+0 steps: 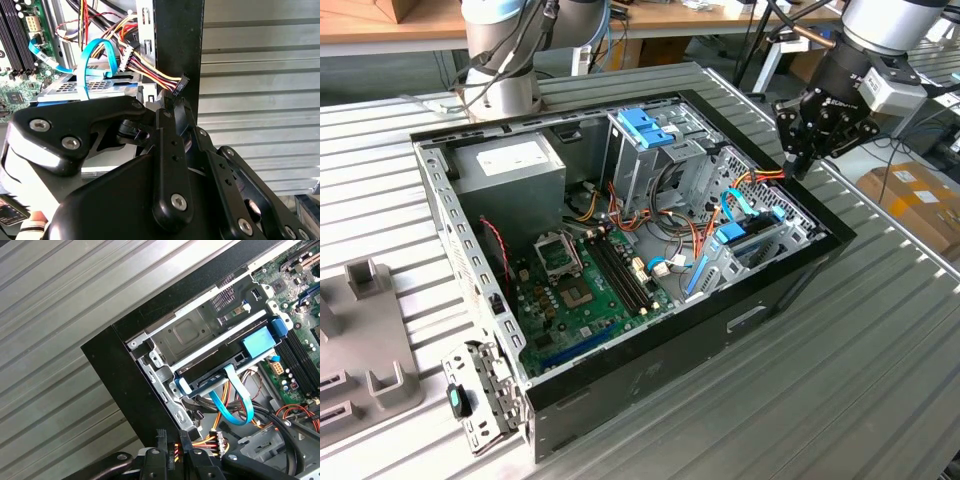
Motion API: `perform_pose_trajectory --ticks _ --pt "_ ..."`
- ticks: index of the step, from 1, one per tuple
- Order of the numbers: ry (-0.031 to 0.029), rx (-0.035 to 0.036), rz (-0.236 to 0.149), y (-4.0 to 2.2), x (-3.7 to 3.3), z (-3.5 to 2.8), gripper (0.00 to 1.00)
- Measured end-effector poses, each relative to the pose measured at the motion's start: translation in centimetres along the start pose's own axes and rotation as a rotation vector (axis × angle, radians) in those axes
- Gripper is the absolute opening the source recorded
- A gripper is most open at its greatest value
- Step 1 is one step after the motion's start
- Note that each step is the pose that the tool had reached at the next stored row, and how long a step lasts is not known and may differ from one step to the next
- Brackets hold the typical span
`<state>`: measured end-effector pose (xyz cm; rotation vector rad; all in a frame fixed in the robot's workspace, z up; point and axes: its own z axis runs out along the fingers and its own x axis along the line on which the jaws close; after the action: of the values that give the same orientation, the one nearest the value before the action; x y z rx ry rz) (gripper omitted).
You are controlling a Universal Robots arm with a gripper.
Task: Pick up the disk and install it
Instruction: 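Insert the second disk wire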
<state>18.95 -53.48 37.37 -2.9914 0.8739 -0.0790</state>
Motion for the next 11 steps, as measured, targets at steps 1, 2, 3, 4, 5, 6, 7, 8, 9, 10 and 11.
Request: perform_pose_trajectory --ticks 1,2,3,4,5,6,7,8,9,10,11 --pt "0.0 0.0 0.0 0.0 0.0 0.0 0.24" --pt "0.0 0.0 0.0 0.0 0.0 0.0 0.24" --pt "0.0 0.0 0.0 0.0 0.0 0.0 0.24" --pt "0.0 0.0 0.0 0.0 0.0 0.0 0.24" --pt "0.0003 -0.0004 0.01 0.0 0.0 0.01 0.24" --pt "0.001 -0.0011 0.031 0.0 0.0 0.03 0.24" --pt "0.0016 -0.0018 0.047 0.0 0.0 0.05 0.24" --pt "0.0022 -0.0025 0.062 0.0 0.0 0.05 0.24" --pt "0.0031 -0.0035 0.079 -0.03 -0.03 0.07 0.24" --pt "0.0031 -0.0034 0.084 -0.22 -0.15 0.13 0.24" --pt "0.0031 -0.0035 0.085 -0.48 -0.32 0.22 0.24"
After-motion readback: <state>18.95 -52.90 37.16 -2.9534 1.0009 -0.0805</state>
